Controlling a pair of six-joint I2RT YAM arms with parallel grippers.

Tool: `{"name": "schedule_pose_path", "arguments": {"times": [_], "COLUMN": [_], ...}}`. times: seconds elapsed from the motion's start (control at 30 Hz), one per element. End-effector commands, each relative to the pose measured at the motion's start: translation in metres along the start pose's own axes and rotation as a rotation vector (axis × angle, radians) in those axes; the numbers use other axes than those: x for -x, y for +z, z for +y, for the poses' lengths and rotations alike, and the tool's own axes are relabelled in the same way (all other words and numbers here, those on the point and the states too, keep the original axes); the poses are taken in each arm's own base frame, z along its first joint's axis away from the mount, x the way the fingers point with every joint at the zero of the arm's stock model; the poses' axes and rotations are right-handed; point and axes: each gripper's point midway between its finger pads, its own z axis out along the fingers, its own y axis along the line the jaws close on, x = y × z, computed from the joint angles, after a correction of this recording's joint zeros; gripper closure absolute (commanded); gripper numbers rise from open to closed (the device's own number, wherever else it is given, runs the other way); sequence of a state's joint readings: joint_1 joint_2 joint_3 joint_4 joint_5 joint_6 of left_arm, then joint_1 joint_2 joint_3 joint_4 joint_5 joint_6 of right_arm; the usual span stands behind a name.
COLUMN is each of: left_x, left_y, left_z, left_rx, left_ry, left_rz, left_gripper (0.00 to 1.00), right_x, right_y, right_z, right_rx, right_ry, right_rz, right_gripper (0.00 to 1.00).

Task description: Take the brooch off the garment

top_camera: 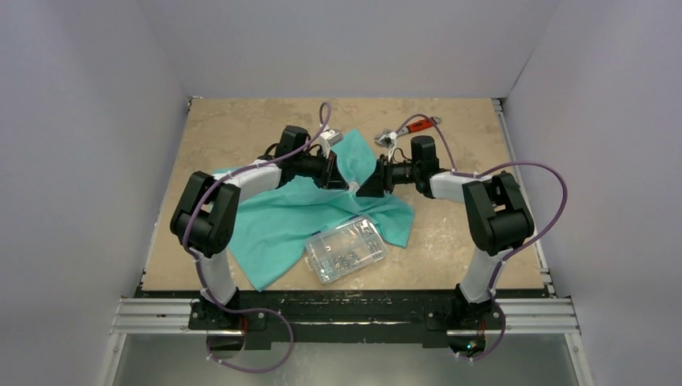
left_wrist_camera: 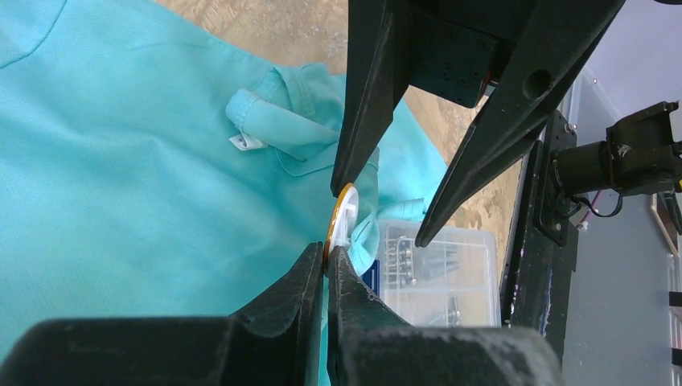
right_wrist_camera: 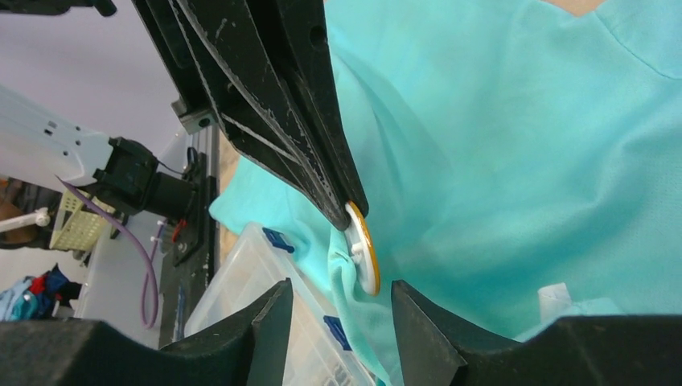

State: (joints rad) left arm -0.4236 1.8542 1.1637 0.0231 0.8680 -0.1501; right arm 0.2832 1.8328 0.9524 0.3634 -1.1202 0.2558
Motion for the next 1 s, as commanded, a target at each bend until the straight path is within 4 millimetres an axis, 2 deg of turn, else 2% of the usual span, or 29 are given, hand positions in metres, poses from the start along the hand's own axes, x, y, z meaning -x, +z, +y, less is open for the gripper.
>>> {"name": "schedule_pose_path", "arguments": {"times": [0.0,0.13,0.4,0.63,0.8,0.97], "left_x": [0.017,0.020,0.022,0.012,0.004,0.000], "left_y": [0.001,0.001,0.001,0.001,0.000,0.000], "left_z": [-0.002,-0.003,-0.002,-0.001,0.009,0.016], "left_rx": [-0.002,-0.002,0.006,0.033,0.098,0.150], "left_ry": [0.026,0.027,0.023,0.055,0.092,0.095], "left_rz": [-0.029,-0.037,-0.036,0.013,0.057,0.078], "left_gripper": [1.00,1.00,1.00,1.00,1.00,1.00], "right_x": [0.003,-0.007,-0.020,-0.015,-0.009,-0.006], "right_y": [-0.007,-0.007,-0.006,-0.007,-0.008,-0.008], "right_z": [-0.003,-0.011,-0.023,-0.019,-0.013,-0.010], "right_rx": [0.008,-0.009,-0.025,-0.014,-0.003,0.004], "right_ry": [-0.080,-0.092,-0.121,-0.139,-0.150,-0.156], "right_rz": [0.027,0.062,0.115,0.109,0.102,0.098], "right_gripper": [0.46,0.45,0.51,0.88,0.98,1.00]}}
